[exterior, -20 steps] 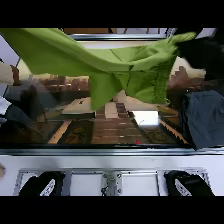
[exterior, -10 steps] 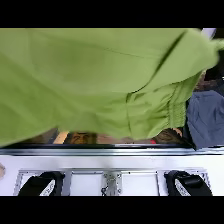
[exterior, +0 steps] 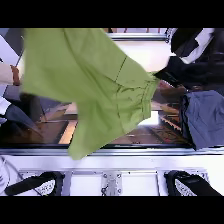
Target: Fold the clothes and pants, and hang the long-sleeved shirts on hangers.
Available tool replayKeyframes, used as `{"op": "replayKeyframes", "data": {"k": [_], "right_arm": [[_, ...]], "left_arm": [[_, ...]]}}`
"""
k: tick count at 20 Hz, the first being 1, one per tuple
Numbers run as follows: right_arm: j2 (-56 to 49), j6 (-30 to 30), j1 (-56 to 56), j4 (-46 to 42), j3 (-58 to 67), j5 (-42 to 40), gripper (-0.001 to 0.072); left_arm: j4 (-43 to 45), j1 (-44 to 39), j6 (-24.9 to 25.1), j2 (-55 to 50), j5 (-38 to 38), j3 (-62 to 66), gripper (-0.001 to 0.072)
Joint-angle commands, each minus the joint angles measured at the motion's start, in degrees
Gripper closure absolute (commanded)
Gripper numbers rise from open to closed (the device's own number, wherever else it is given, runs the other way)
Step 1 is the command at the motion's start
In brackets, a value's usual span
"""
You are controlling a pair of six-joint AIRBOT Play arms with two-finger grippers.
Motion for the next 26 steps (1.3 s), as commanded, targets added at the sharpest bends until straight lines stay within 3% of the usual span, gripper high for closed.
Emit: {"op": "replayKeyframes", "data": {"k": [1,4,8,12,16,21,26], "right_arm": [[-6.7,-7.1,0.0,-0.6,-0.2,-9.3,0.0684],[-4.6,-12.3,0.0,-0.2,0.7,-15.3,0.0684],[2.5,-16.6,0.0,8.1,1.6,-18.5,0.0683],[10.7,-16.9,0.0,16.0,1.6,-18.5,0.0683],[18.0,-16.8,0.0,17.3,1.5,-17.3,0.0683],[22.3,-8.7,0.0,17.2,1.5,-13.6,0.0683],[17.0,6.5,0.0,10.6,1.2,0.4,0.0683]], "left_arm": [[-0.7,0.3,0.0,-7.3,1.4,0.2,0.0703],[-0.8,2.0,0.0,-4.1,2.9,0.2,0.0702],[-0.7,3.6,0.0,6.6,3.9,0.2,0.0702],[-0.6,2.8,0.2,18.4,3.7,0.2,0.0702],[-0.6,2.5,0.9,28.1,4.2,0.2,0.0702],[-0.2,2.5,2.1,34.2,6.6,0.2,0.0702],[-0.2,2.5,2.5,26.0,4.9,0.2,0.0702]]}}
